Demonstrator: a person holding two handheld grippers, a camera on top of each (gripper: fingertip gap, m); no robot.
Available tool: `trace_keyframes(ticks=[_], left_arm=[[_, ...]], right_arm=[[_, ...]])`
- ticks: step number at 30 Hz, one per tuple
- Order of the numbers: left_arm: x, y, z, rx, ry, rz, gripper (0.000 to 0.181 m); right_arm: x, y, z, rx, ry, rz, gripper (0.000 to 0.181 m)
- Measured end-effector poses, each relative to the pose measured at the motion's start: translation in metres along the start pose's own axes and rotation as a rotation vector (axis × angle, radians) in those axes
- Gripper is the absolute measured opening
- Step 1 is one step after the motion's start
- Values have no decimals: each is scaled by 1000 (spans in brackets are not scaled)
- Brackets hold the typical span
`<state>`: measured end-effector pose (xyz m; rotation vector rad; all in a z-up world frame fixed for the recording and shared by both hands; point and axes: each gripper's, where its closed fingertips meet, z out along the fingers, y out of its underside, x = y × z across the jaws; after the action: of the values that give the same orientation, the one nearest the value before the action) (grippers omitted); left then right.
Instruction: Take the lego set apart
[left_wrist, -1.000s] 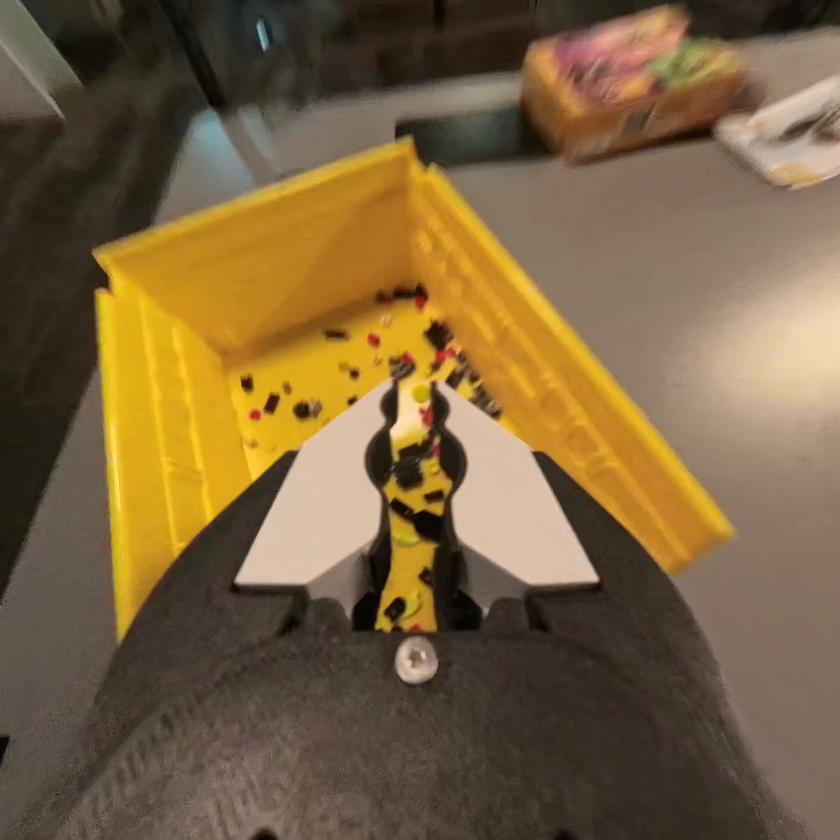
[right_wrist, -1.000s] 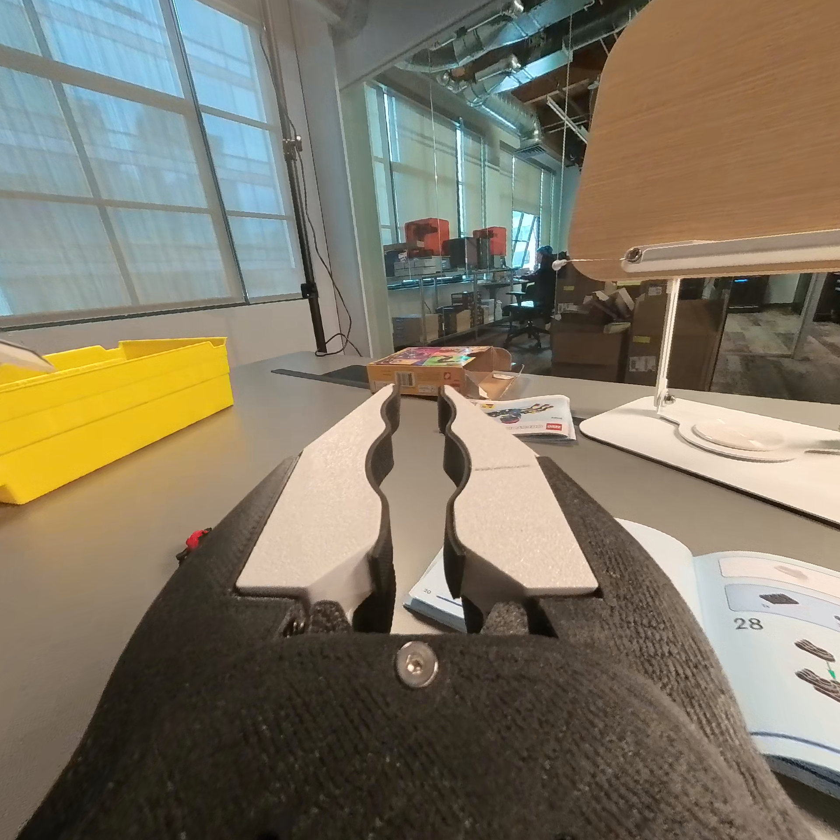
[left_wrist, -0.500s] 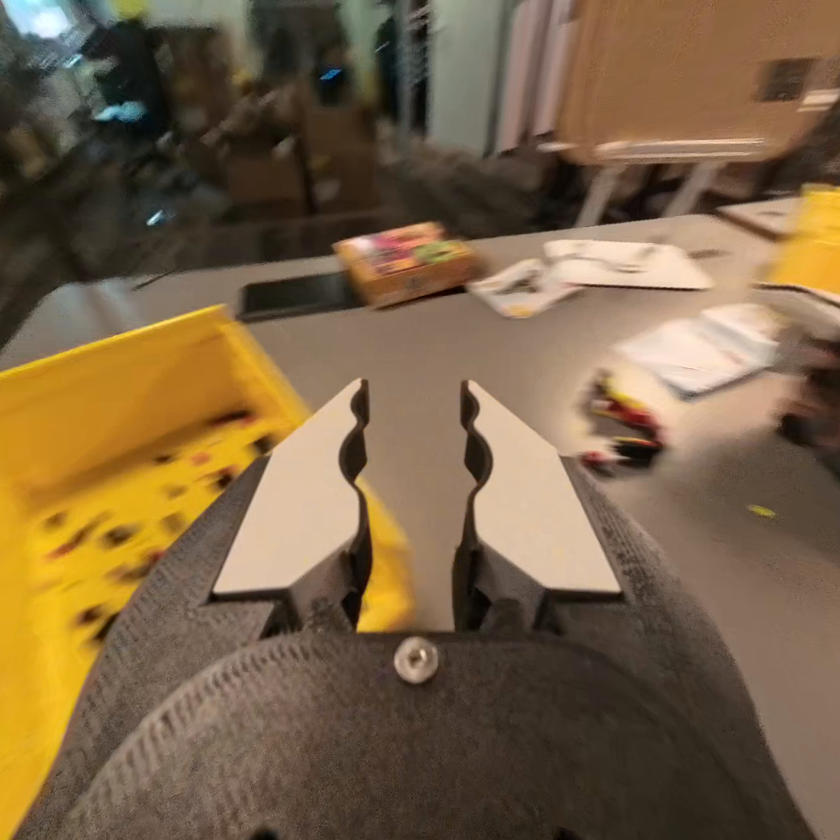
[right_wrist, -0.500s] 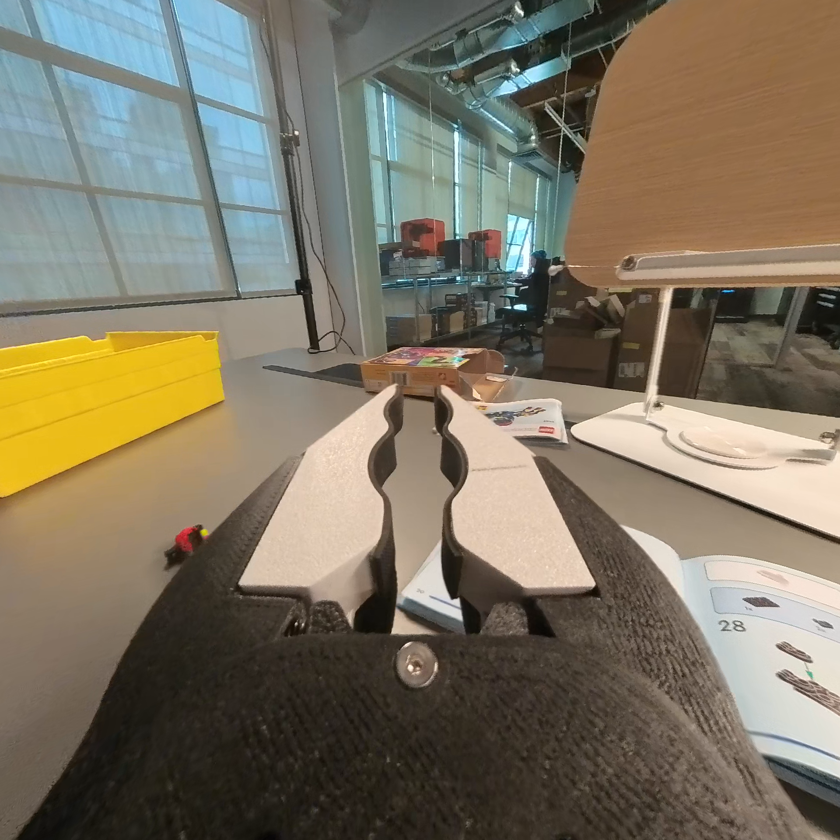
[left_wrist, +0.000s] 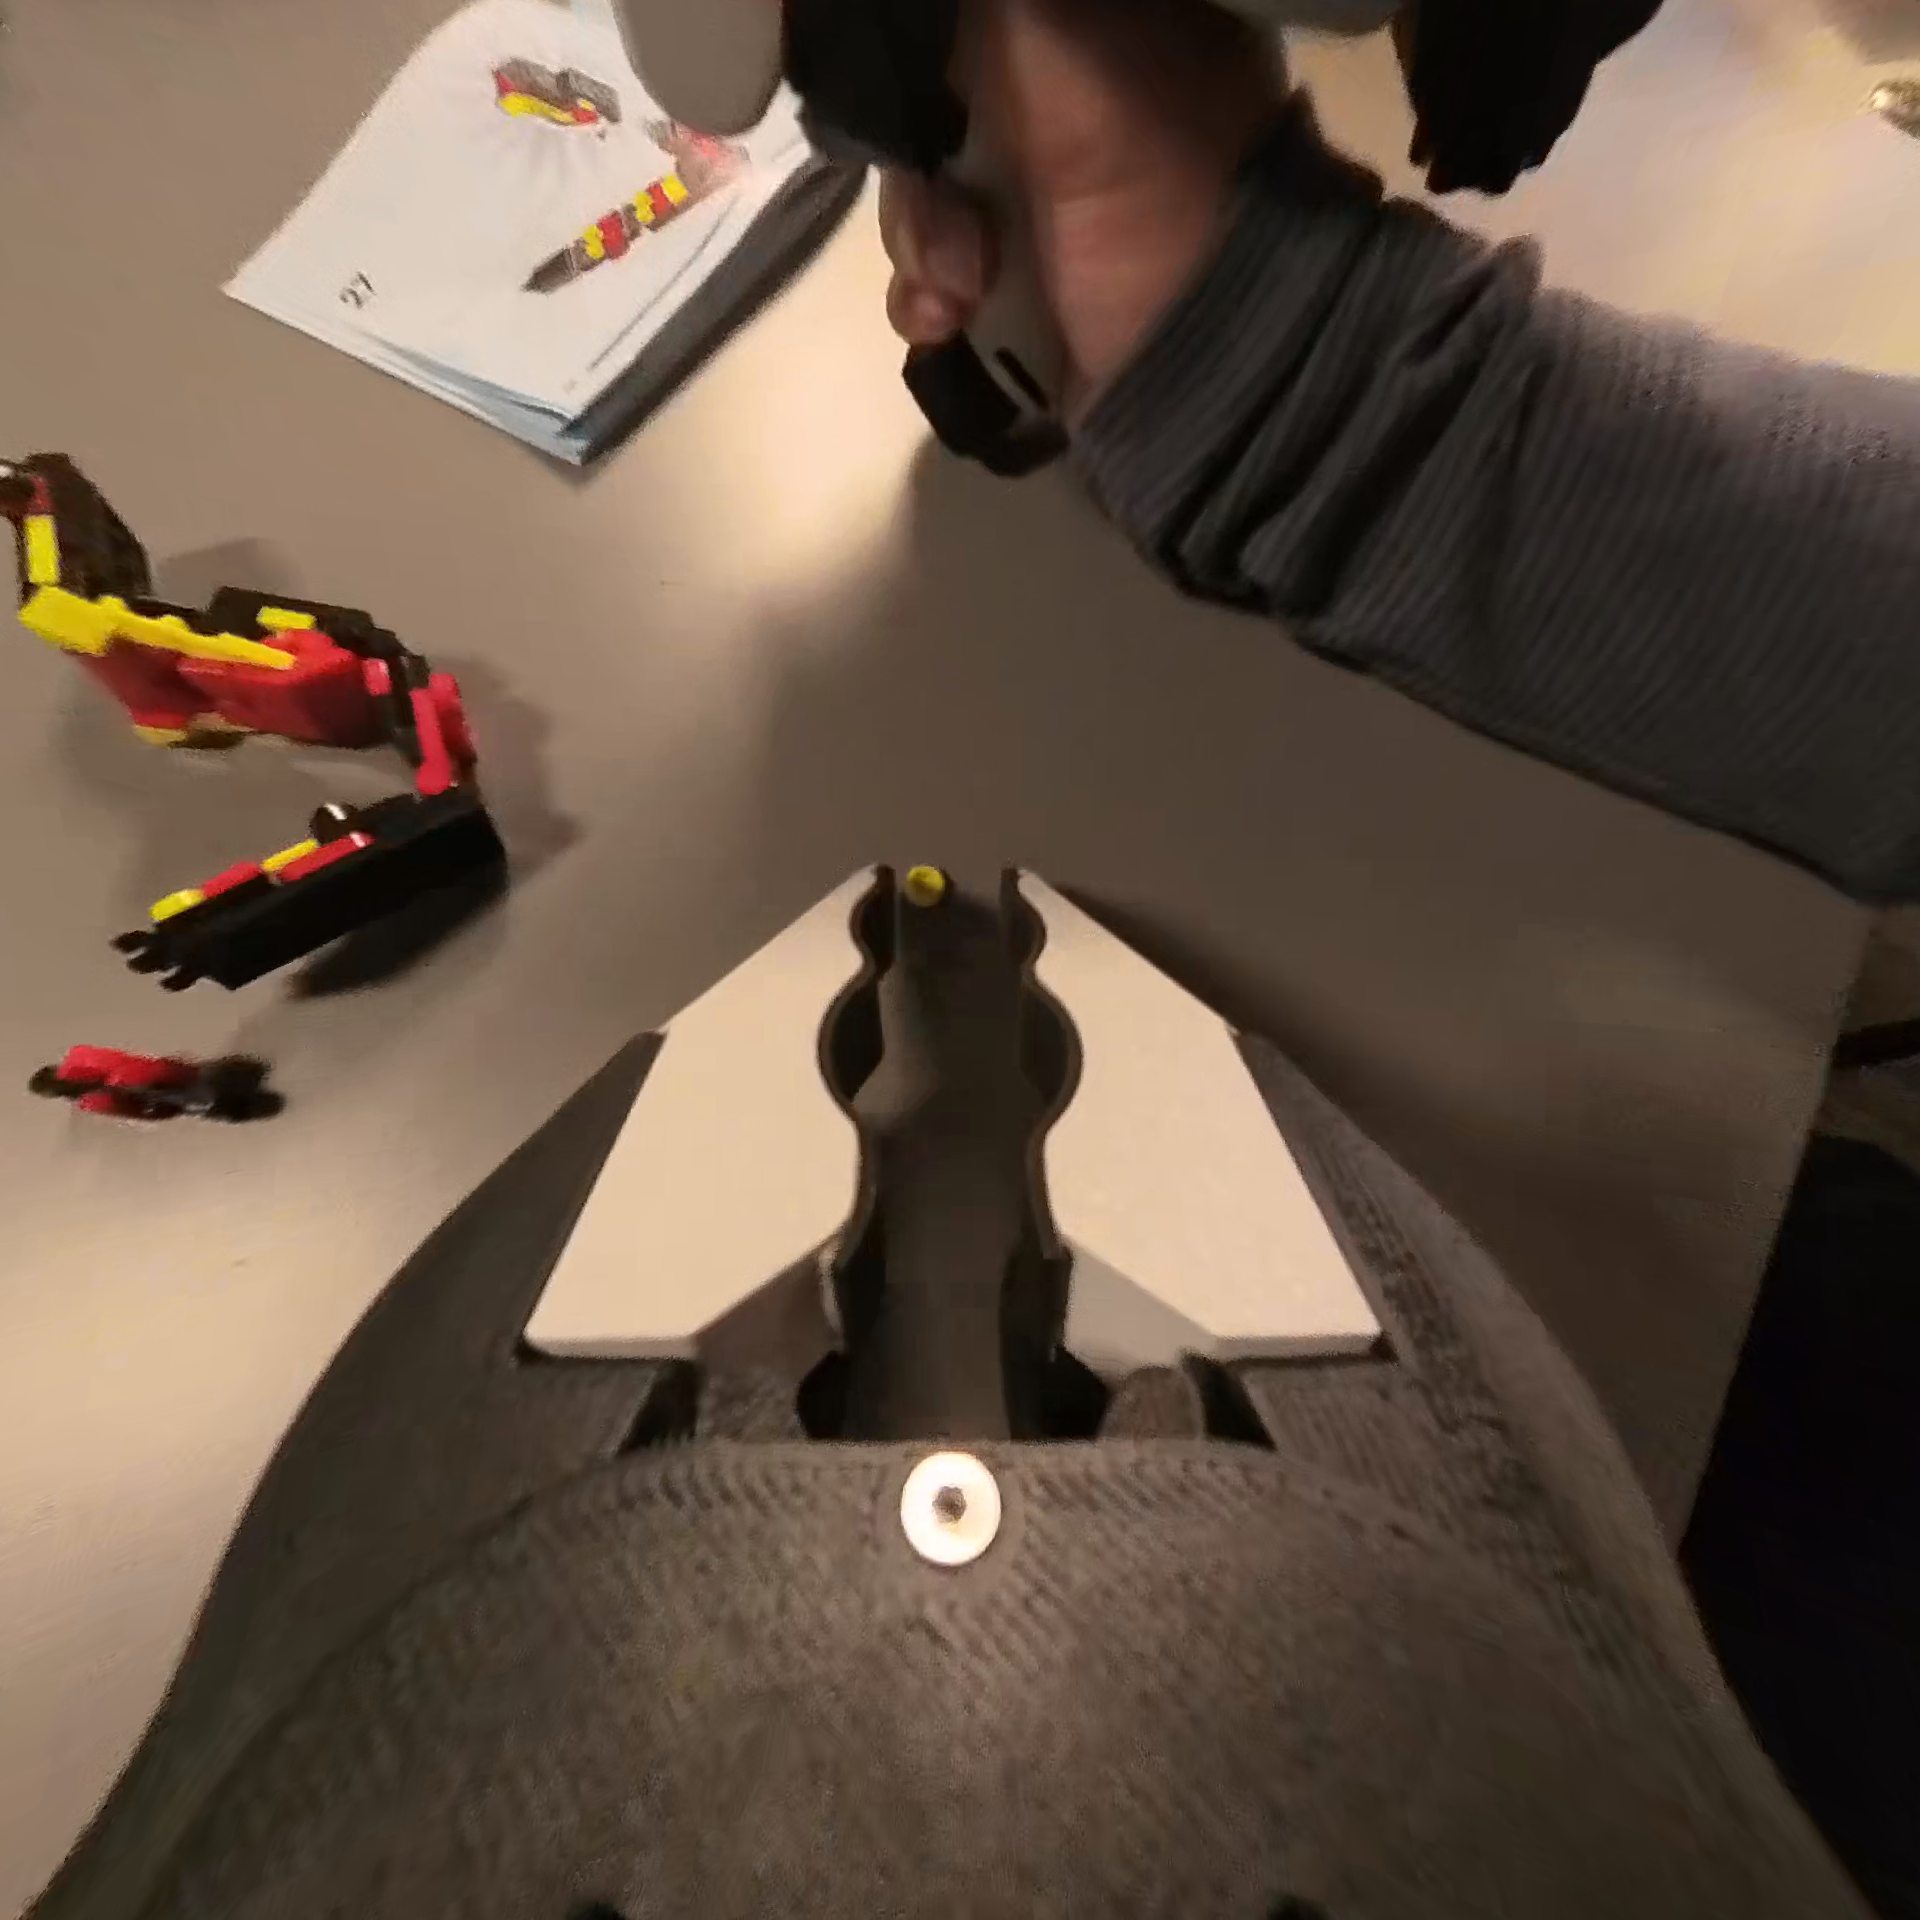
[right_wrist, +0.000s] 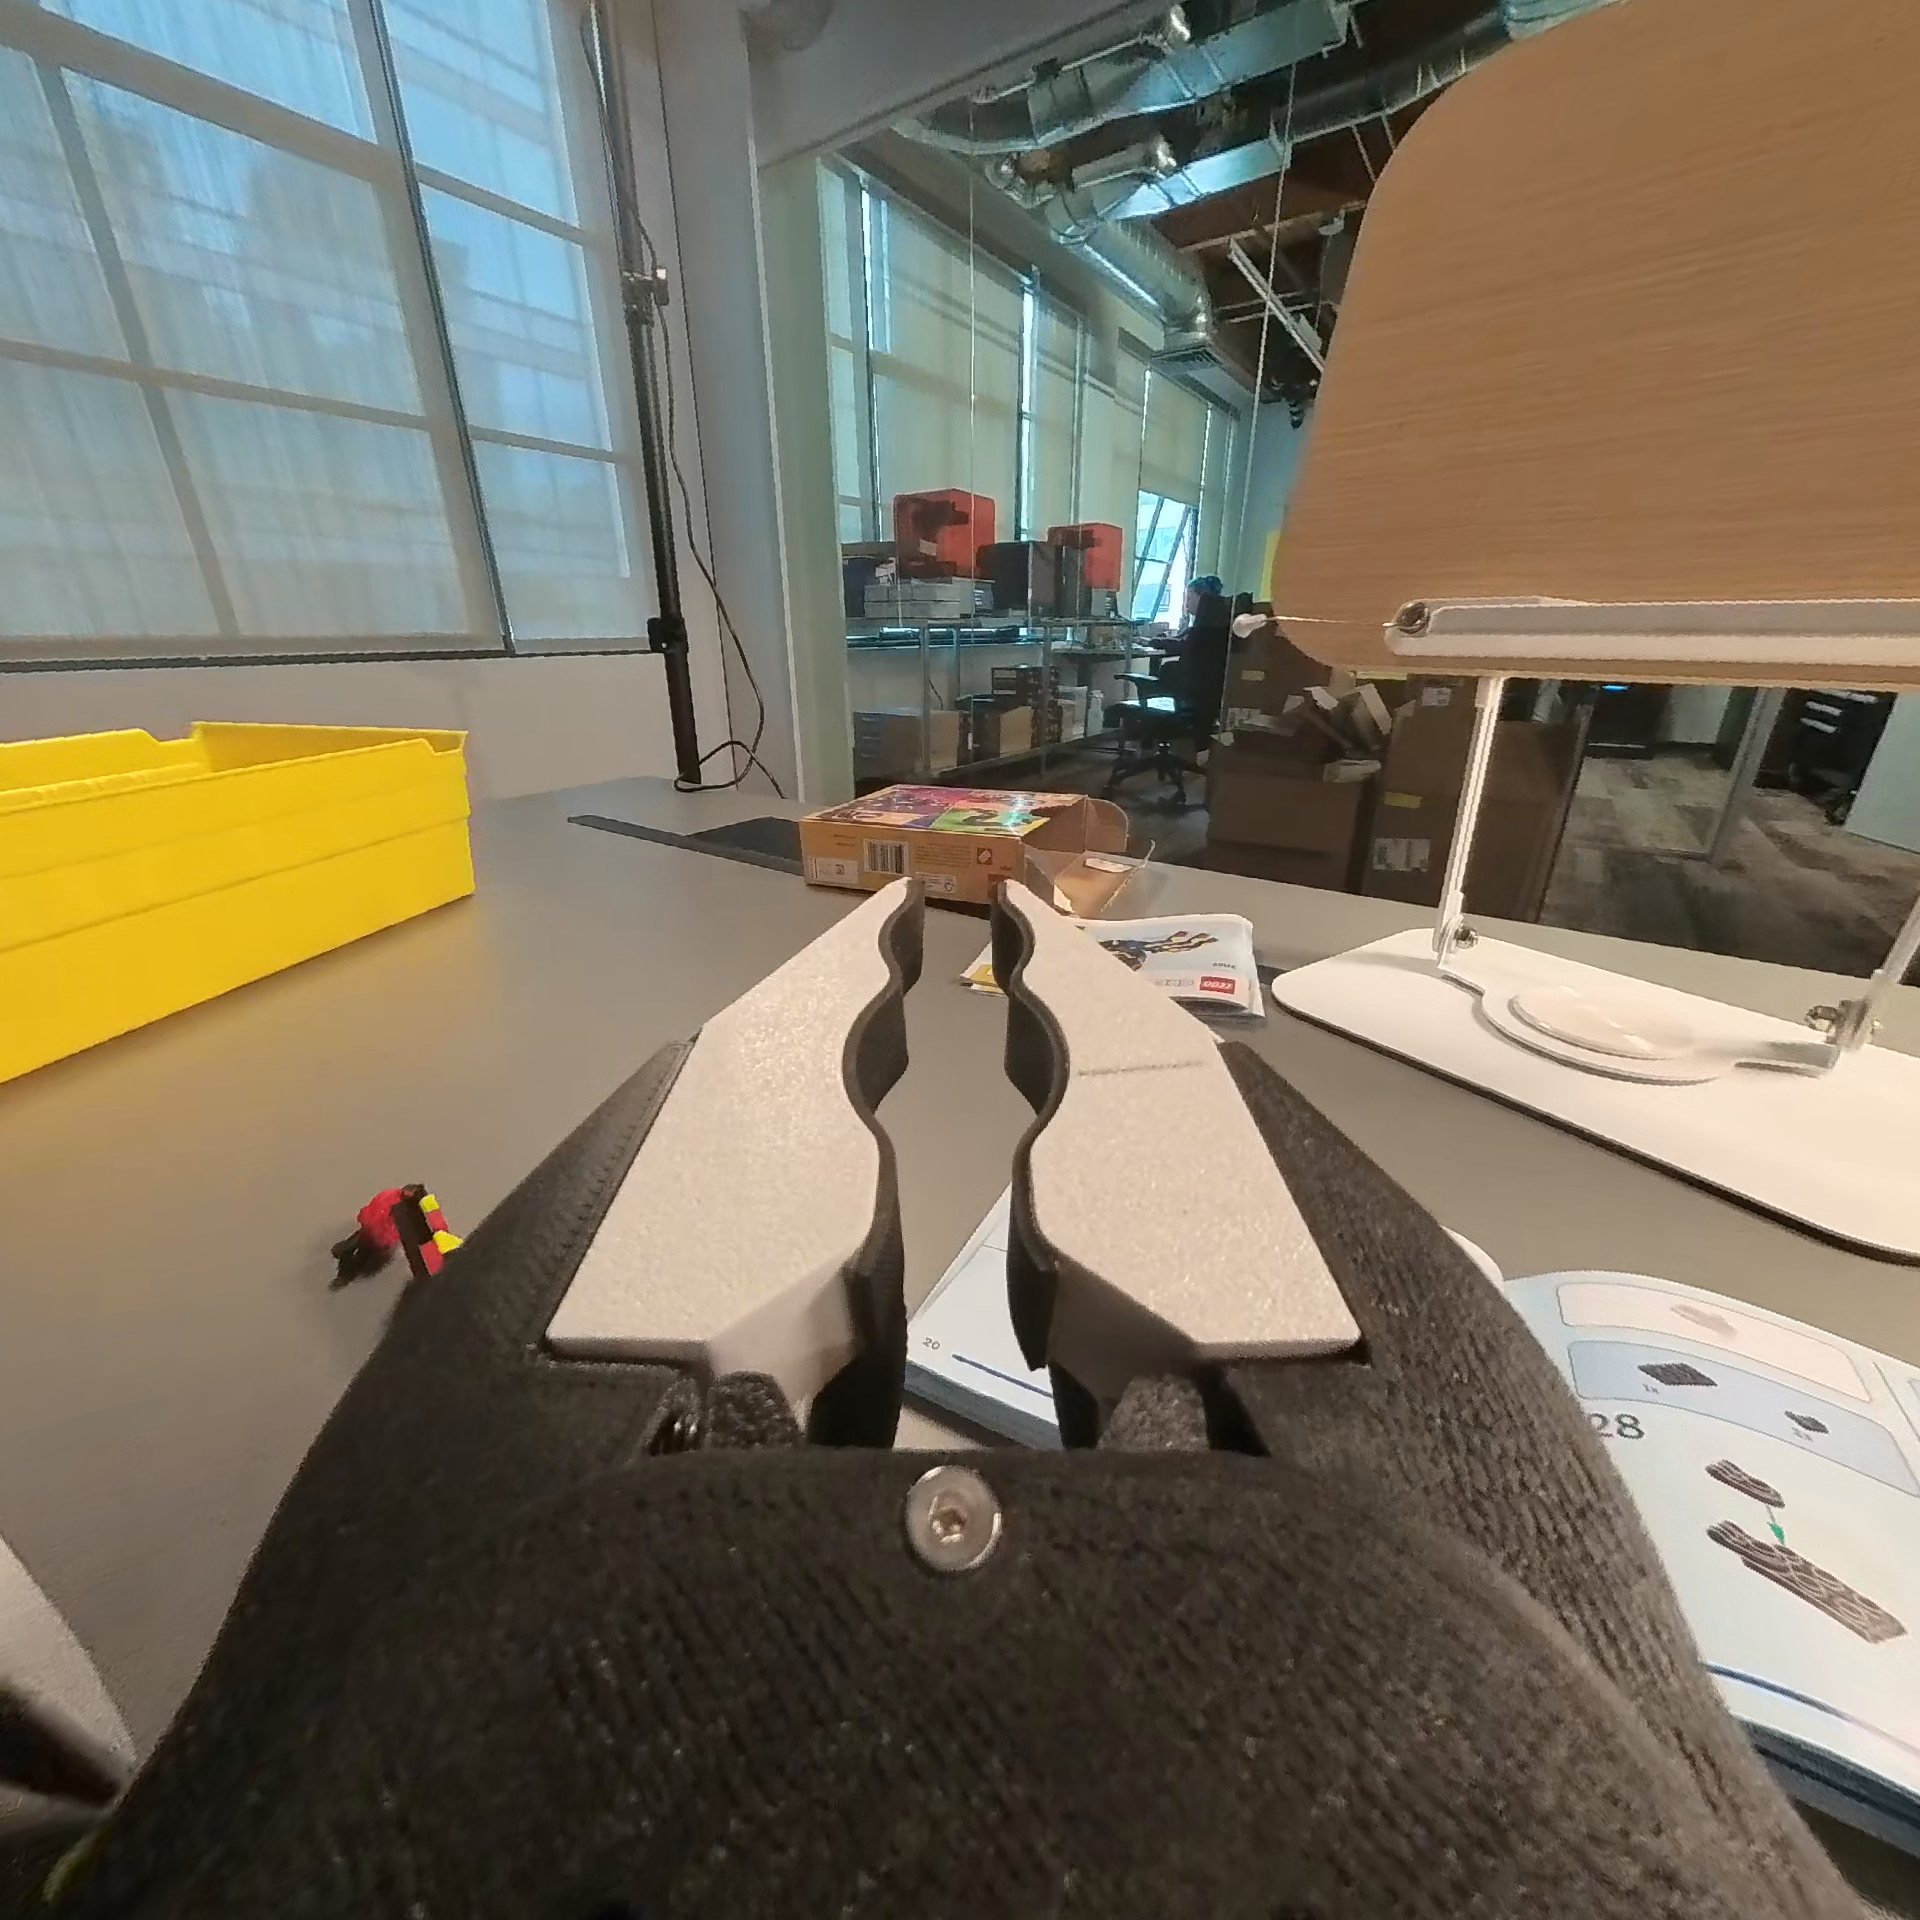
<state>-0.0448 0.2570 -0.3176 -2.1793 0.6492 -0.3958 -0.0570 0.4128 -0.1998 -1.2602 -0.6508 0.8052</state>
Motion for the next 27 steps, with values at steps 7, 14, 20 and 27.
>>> trace_keyframes(ticks=[7,14,20,27], left_arm=[[-4,3,6,-37,-33,45,14],[-4,5,2,-33,-44,42,6],[-39,-40,-106,316,-278,10,6],[-221,45,-319,219,-956,-339,6]], right_arm=[[2,0,0,4,3,18,10],[0,-1,-1,10,-3,6,10],[-1,-5,-4,36,22,-50,10],[-18,-3,-1,28,2,-206,8]])
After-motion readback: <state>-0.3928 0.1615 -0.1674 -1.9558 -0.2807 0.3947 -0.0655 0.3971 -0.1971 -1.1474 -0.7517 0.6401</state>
